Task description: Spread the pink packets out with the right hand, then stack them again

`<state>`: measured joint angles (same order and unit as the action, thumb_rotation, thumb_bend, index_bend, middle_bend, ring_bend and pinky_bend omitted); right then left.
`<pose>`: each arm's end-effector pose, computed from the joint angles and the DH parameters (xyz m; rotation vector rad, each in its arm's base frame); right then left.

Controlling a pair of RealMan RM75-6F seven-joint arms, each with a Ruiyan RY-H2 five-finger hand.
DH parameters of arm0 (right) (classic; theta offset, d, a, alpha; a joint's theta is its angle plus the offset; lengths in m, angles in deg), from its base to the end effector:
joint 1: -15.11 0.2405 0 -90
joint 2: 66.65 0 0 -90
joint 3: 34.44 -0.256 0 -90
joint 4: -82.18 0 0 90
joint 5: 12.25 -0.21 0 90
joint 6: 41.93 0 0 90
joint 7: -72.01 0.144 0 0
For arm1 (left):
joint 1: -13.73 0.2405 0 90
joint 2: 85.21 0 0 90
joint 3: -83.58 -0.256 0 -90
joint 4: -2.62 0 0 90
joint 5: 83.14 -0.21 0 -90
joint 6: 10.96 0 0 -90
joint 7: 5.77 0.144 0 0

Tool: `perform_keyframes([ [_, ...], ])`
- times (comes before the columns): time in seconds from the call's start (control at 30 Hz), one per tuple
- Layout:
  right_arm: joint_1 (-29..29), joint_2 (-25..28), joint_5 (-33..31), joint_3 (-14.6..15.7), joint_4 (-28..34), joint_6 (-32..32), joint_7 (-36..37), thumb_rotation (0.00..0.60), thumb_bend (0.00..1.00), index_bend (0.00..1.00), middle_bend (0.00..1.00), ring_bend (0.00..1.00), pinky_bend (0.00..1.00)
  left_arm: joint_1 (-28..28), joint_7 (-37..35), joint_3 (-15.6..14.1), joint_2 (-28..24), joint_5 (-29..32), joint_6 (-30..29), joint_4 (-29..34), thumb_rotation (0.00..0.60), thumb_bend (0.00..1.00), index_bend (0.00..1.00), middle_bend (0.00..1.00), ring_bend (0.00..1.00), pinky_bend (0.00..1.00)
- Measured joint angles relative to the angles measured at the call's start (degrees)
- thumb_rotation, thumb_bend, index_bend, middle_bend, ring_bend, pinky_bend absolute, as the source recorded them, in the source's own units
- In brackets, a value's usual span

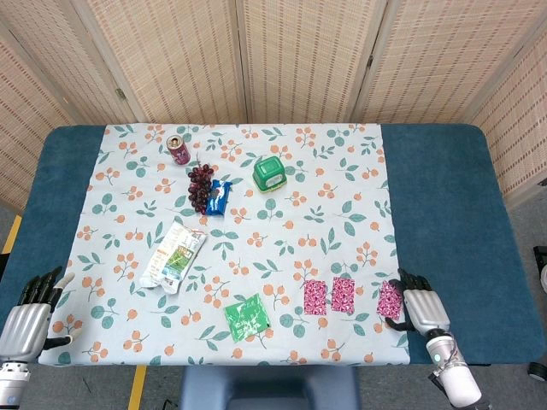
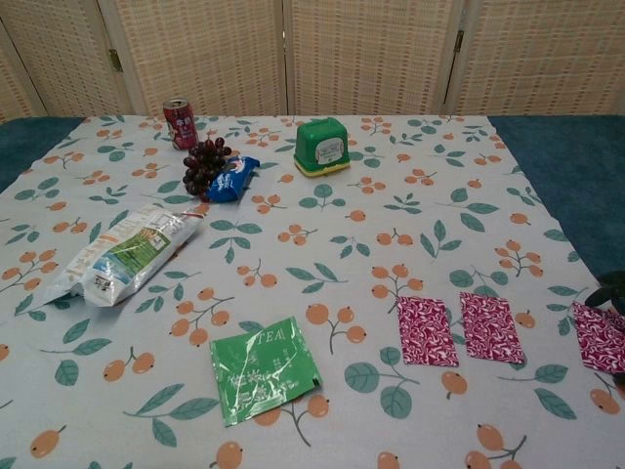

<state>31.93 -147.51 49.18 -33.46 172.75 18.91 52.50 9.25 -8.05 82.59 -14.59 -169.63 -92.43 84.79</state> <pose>-0.3085 -0.2036 0.0113 1.6021 -1.2868 0.5023 -0.3440 0.1656 0.1214 -1.4595 -0.9796 -0.8017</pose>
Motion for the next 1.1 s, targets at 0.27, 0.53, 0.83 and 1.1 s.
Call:
perform_keyframes([
  [0.27,-0.23,-0.55,-0.01,0.03,-0.48,0.3,-0.43,0.446,0.31,0.15,0.0,0.0,0.0,0.01,-0.27,-0.02,0.19,0.03,0.05,-0.4,0.6,0.17,0.14,0.0,0.03,0.0],
  [0.53,-0.44,-1.44,0.47,-0.31,-1.32,0.68,0.14,0.487,0.3,0.16,0.0,0.0,0.0,0.06,-0.58,-0.07,0.23,0.0,0.02,-0.73,0.6,0.17,0.14,0.0,0.03,0.0],
  [0.83,-0.92,-1.58,1.56,-0.62,-1.63,1.12,1.98,0.542,0.31,0.19,0.0,0.0,0.0,0.13,-0.51,-0.11,0.21,-0.02,-0.04,-0.66,0.6,0.17,0.14,0.0,0.03,0.0],
  [1.1,-0.61,1.26,4.27,-0.87,2.06,0.94,4.12,0.542,0.31,0.19,0.0,0.0,0.0,0.06,-0.17,-0.11,0.04,-0.16,-0.07,-0.27,0.6,0.17,0.14,0.0,0.03,0.0],
])
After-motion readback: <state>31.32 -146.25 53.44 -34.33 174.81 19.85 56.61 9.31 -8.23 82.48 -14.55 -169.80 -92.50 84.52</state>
